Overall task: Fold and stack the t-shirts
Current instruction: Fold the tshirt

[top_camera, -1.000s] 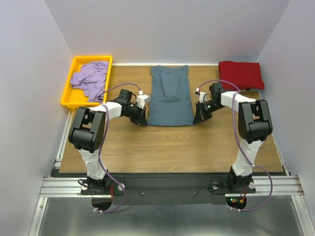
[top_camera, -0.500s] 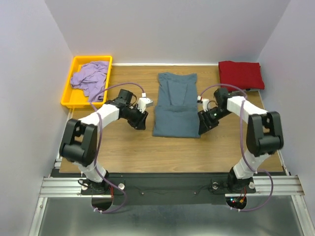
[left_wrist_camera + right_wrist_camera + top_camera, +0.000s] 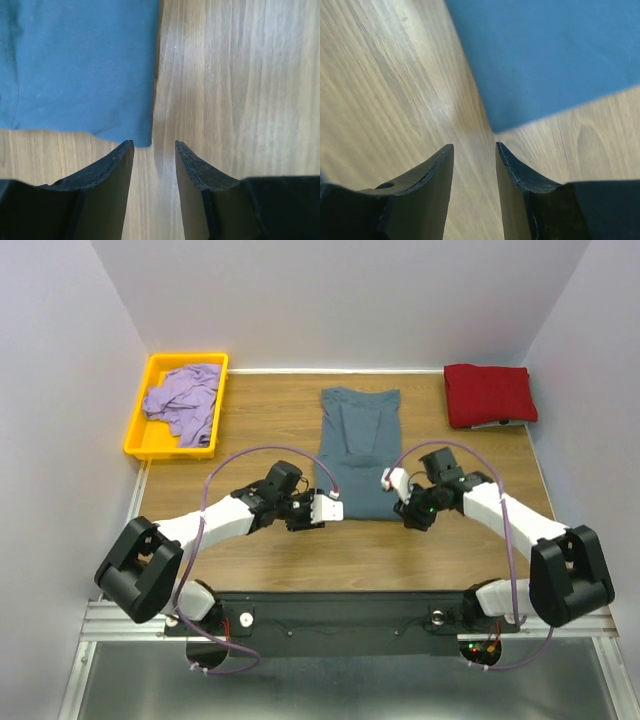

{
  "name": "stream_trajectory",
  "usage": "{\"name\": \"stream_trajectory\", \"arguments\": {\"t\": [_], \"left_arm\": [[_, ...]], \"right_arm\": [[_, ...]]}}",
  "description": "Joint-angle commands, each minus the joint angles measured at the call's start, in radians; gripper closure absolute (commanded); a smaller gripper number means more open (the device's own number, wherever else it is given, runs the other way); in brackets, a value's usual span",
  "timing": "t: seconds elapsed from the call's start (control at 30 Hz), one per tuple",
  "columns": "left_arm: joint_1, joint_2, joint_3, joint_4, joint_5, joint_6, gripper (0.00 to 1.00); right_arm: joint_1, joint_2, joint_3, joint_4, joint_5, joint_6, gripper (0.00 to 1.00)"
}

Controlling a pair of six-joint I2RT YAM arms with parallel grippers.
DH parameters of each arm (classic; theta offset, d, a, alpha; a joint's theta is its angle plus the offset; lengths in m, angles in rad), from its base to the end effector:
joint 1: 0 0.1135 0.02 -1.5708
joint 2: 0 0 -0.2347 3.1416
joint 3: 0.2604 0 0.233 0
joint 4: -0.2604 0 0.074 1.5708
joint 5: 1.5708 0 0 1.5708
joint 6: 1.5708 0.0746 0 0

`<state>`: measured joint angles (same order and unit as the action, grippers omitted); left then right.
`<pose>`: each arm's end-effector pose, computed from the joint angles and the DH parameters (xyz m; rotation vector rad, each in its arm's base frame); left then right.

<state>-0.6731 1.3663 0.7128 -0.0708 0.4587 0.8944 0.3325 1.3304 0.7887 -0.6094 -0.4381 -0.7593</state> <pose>0.2086 -0.2085 0.1607 1.7365 1.4107 -0.4056 0.2219 0.1101 0.1475 -1.4596 2.1646 0.4497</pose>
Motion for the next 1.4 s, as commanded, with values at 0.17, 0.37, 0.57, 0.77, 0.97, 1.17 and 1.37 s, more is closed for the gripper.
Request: {"name": "stream_trajectory", "arguments": {"t": [0.17, 0.37, 0.57, 0.77, 0.97, 1.17, 1.37], "left_arm": [[-0.066, 0.083, -0.036, 0.221, -0.115, 0.153, 0.5], [-0.068, 0.142, -0.026, 0.23, -0.137, 0.147, 0.5], [-0.068, 0.149, -0.036, 0.22, -0.124, 0.14, 0.5], [-0.066, 0.209, 0.017, 0.169, -0.138, 0.117, 0.66], [-0.066, 0.194, 0.039, 0.105, -0.134, 0.106, 0.97], [-0.066, 0.096, 0.114, -0.085, -0.062, 0.058, 1.0], [-0.078, -0.03, 0.166, -0.3, 0.079, 0.069, 1.0]], "right_arm": [[0.198, -0.048, -0.138, 0.338, 0.19, -0.064, 0.55], [0.203, 0.01, -0.161, 0.388, 0.256, -0.078, 0.55], [0.203, 0.019, -0.172, 0.392, 0.262, -0.089, 0.54], [0.203, 0.096, -0.19, 0.415, 0.279, -0.104, 0.64], [0.201, 0.09, -0.158, 0.398, 0.299, -0.069, 0.99], [0.203, -0.025, -0.063, 0.187, 0.236, -0.045, 0.99], [0.204, -0.151, 0.001, -0.063, 0.148, -0.046, 1.0]]}}
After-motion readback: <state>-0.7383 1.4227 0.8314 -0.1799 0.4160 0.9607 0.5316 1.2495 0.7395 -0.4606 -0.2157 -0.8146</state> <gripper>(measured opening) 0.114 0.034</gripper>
